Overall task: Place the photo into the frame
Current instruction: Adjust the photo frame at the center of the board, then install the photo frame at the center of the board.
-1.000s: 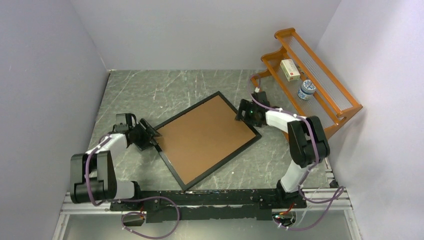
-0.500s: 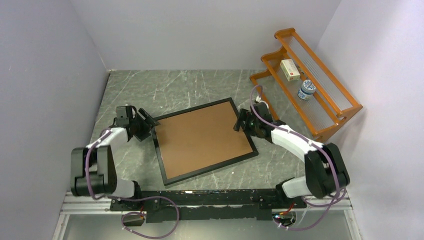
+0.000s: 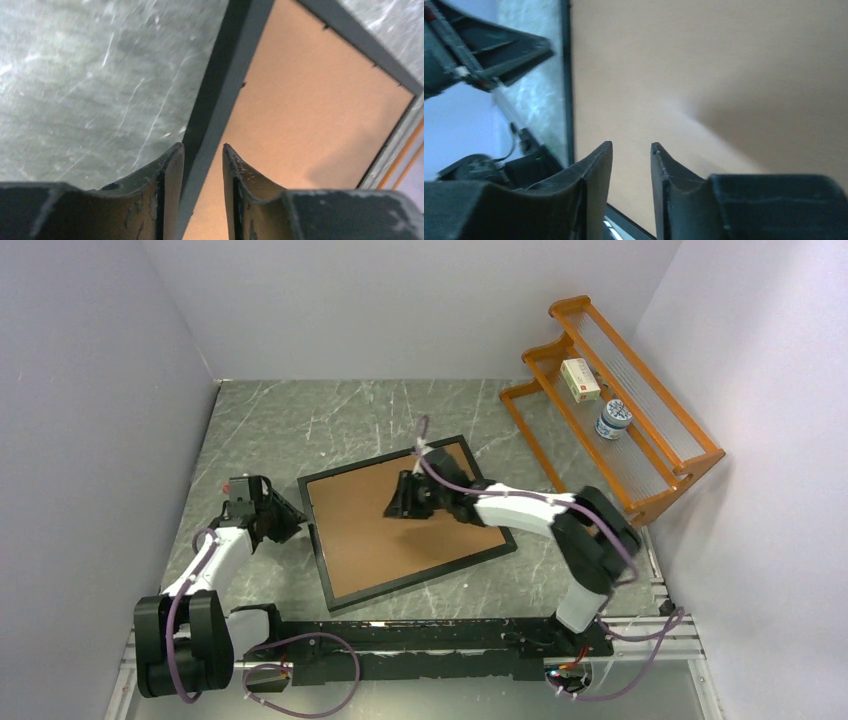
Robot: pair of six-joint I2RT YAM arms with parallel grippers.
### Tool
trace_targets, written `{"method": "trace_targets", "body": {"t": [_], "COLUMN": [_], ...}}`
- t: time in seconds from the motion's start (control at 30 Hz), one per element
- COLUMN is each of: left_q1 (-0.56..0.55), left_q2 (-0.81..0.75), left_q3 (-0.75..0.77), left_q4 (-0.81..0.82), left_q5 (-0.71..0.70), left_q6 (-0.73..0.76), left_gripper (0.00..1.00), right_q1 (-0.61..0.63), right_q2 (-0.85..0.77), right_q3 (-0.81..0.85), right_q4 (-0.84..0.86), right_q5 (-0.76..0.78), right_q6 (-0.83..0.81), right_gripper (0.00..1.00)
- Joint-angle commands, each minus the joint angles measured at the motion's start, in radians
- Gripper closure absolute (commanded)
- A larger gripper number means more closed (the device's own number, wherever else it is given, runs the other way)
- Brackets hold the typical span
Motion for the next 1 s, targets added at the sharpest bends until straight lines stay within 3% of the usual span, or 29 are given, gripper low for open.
{"method": "trace_targets", "body": {"t": [0.0, 0.17, 0.47, 0.97], "left_q1": [-0.002, -0.002, 0.0, -0.001], "left_q2": [-0.015, 0.014, 0.064, 0.061], "left_q3": [-0.04, -0.061, -0.04, -0.021], "left_q4": [-0.001, 0.047, 0.013, -0.056], "left_q5": [0.069, 0.142, 0.213, 0.139], "left_q6": [-0.035, -0.033, -0.027, 0.005], "left_gripper": [0.65, 0.77, 0.85, 0.89], "right_q1": [0.099, 0.165, 0.207, 0.209], "right_q2": [0.156, 0.334, 0.508, 0.567], "right_q3": [0.135, 0.223, 0.343, 0.437], "right_q4": [0.272, 0.444, 0.473, 0.166], "right_q5": [-0.247, -0.365, -0.427, -0.292], "right_q6": [0.191, 0.346, 0.413, 0.258], "right_gripper": [0.67, 0.81, 0.9, 0.93]}}
